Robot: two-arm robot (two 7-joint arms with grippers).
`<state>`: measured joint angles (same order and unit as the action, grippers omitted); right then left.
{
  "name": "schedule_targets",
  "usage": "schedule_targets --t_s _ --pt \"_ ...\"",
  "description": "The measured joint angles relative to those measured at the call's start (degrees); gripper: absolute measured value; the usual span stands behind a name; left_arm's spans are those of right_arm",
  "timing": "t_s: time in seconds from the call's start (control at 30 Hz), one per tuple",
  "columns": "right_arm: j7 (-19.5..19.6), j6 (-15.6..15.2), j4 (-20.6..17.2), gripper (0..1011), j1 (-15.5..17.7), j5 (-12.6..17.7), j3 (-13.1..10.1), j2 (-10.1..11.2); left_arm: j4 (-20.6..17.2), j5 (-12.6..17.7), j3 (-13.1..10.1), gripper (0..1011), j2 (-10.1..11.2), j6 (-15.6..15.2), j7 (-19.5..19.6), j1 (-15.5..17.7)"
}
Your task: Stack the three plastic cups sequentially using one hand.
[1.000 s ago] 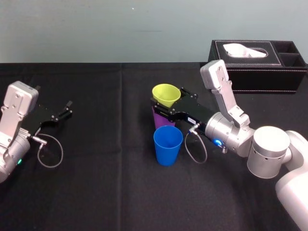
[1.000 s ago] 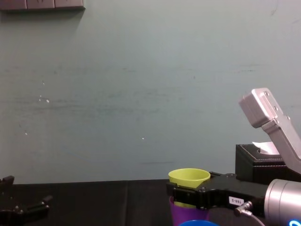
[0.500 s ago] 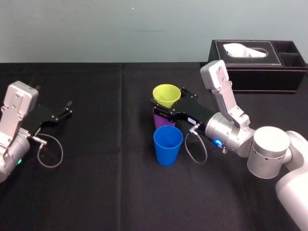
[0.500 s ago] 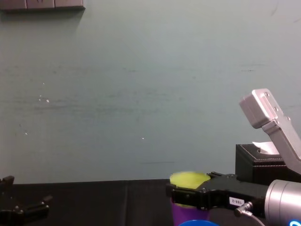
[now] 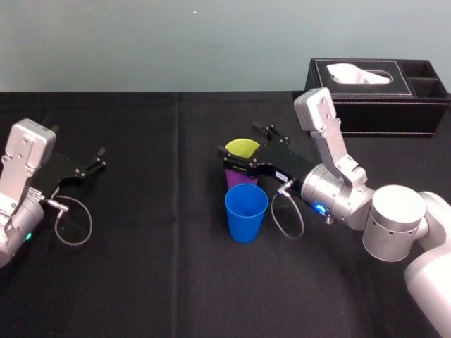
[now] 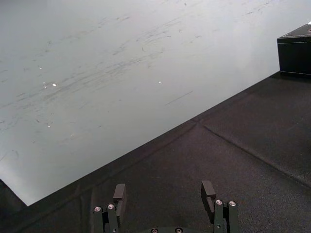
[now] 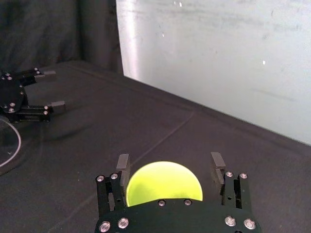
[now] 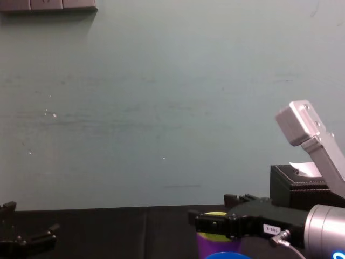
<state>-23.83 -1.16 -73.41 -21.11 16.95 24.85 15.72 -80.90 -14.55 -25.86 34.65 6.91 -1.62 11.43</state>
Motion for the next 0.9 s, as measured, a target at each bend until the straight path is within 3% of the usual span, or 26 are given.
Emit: schedule_targets --t_s 0.4,0.9 --pt "1.2 1.5 -6.0 1003 3.5 -0.2 -2.4 1.7 0.0 0.0 0.0 1011 0.0 0.0 0.0 0.0" --pt "1.6 0.8 -14.6 1003 13.1 1.6 -7.4 8.1 0.0 0.0 0.0 1011 0.0 0.0 0.0 0.0"
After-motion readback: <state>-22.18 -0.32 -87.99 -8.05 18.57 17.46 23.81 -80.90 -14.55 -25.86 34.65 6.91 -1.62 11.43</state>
